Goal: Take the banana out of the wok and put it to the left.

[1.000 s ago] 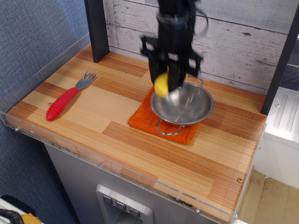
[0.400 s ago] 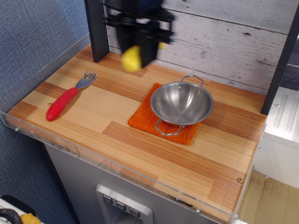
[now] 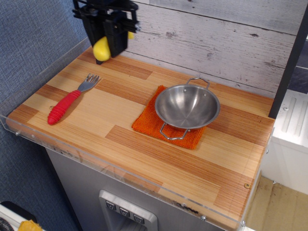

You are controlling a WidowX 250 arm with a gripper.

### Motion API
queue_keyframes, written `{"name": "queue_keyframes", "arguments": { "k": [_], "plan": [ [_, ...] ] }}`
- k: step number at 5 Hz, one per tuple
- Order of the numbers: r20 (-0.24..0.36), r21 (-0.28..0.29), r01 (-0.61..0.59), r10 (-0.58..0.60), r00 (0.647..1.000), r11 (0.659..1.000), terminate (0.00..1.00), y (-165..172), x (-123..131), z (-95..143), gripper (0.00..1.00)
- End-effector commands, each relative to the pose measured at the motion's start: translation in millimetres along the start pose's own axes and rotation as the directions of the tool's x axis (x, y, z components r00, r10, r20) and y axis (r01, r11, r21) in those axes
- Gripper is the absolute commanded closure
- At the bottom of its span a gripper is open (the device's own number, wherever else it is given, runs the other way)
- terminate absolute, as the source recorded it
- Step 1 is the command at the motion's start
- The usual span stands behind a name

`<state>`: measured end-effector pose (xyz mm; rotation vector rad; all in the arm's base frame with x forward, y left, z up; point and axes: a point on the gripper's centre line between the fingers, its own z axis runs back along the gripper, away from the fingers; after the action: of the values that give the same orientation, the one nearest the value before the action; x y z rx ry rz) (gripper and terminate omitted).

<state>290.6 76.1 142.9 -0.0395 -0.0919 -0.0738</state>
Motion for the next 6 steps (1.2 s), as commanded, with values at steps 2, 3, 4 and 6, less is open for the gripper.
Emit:
{"name": "queue_keyframes", "arguments": {
  "k": [2, 3, 4, 6],
  "plan": [
    [0.042, 0.101, -0.025, 0.021, 0.999, 0.995, 0.0, 57.0, 54.8, -35.6, 1.0],
    [-0.01, 0.125, 0.003, -0.002, 1.0, 0.992, 0.0, 56.5, 62.4, -68.9, 1.0],
    [-0.053, 0.138, 0.016, -0.009, 0.999, 0.99, 0.0, 55.6, 59.4, -92.9, 1.0],
    [-0.124, 0.124, 0.011, 0.004, 0.992, 0.992, 0.0, 58.1, 41.3, -125.1, 1.0]
  ]
}}
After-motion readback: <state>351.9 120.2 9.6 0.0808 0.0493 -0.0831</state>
